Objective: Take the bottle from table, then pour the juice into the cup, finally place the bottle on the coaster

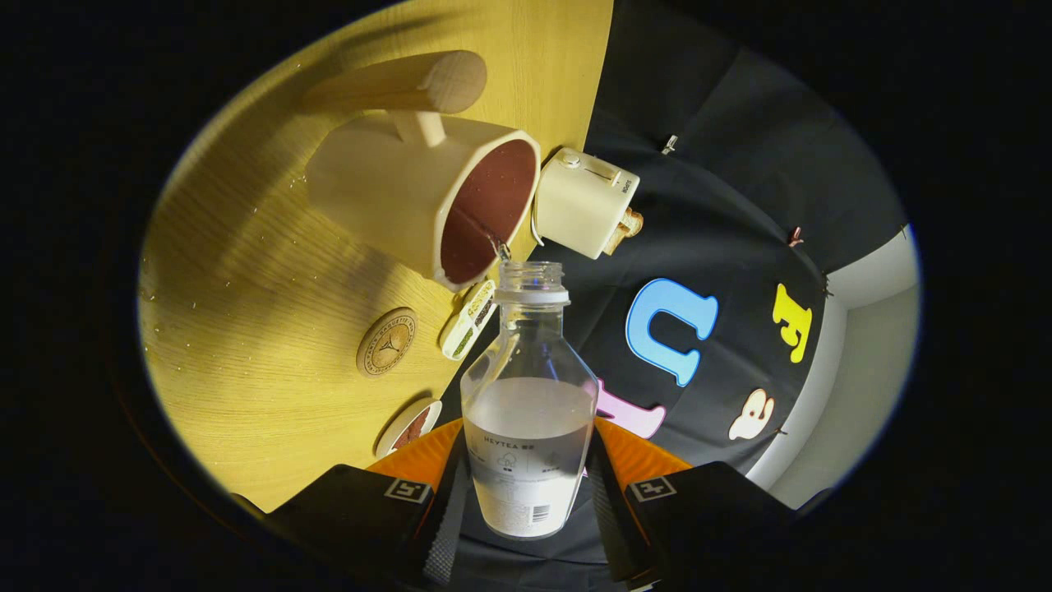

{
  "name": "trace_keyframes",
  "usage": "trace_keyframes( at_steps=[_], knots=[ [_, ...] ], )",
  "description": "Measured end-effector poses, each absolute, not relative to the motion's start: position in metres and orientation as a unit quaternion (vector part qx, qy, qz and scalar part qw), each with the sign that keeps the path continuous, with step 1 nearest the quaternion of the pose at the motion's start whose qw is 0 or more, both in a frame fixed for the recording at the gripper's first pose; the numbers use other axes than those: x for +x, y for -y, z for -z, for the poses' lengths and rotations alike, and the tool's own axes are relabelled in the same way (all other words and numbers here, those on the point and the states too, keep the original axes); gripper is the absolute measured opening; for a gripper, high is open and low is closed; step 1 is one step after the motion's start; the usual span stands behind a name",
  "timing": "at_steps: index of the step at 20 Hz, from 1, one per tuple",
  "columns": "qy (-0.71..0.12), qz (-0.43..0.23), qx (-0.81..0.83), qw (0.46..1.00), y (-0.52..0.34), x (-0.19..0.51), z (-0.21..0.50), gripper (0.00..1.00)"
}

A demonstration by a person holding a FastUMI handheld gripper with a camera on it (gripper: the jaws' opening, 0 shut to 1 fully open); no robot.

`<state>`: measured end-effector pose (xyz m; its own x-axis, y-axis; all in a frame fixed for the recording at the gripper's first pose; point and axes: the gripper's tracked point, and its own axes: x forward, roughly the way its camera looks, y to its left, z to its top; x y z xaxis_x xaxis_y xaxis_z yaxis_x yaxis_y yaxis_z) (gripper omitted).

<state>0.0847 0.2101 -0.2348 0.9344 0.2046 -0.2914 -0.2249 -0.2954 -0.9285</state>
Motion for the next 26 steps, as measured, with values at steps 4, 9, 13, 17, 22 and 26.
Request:
trace_keyframes(
  at_steps=[4,9,13,17,22,26],
  knots=[
    [0.010,-0.184,-0.794,0.579,-0.214,0.084,0.233,0.72],
    [0.038,-0.186,-0.807,0.559,-0.218,0.084,0.228,0.72],
    [0.061,-0.189,-0.817,0.541,-0.220,0.086,0.224,0.72],
    [0.076,-0.190,-0.827,0.523,-0.222,0.088,0.222,0.72],
    [0.098,-0.192,-0.836,0.505,-0.227,0.090,0.217,0.72],
    [0.124,-0.196,-0.843,0.485,-0.233,0.089,0.211,0.72]
  ],
)
